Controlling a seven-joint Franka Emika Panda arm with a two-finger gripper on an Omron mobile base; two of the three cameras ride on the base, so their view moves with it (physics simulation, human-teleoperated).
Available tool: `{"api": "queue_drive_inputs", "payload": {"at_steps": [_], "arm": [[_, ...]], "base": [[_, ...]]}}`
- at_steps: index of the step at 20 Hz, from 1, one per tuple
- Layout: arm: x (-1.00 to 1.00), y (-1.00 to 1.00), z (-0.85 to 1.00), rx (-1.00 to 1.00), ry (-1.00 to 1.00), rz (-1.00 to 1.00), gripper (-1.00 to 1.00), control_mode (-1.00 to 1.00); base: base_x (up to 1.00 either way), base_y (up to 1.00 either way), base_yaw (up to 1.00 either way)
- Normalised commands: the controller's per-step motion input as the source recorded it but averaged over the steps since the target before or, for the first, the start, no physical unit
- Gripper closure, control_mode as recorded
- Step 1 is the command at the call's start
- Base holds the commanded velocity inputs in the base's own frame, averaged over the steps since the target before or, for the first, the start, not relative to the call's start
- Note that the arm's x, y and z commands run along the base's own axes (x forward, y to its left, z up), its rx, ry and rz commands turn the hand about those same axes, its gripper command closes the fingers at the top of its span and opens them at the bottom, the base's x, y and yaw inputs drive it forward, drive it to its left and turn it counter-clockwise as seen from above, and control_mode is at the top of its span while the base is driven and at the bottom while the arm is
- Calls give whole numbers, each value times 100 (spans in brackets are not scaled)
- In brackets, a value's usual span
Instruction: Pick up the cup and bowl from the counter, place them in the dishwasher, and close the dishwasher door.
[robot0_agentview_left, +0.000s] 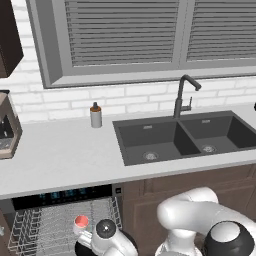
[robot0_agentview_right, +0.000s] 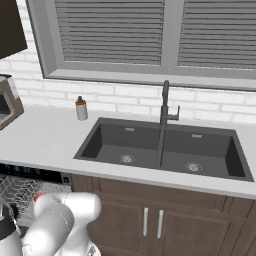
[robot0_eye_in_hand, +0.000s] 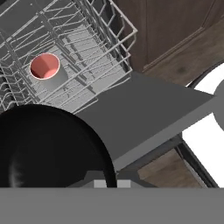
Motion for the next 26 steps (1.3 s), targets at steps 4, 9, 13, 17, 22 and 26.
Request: {"api": "queue_drive_inputs", "payload": {"at_steps": [4,9,13,17,22,26], "arm": [[27,1,-28,0,-8,-2,100,-100],[33,0,-2,0,-9,0,100,-100],[25,0,-13,0,-1,0,100,-100],[36,5,-19,0,0,0,100,-100],[37,8,-7,0,-1,0,100,-100],[43,11,-14,0,0,0,100,-100]], "base": [[0,0,0],[0,0,0],[0,0,0],[0,0,0],[0,0,0],[0,0,0]]}}
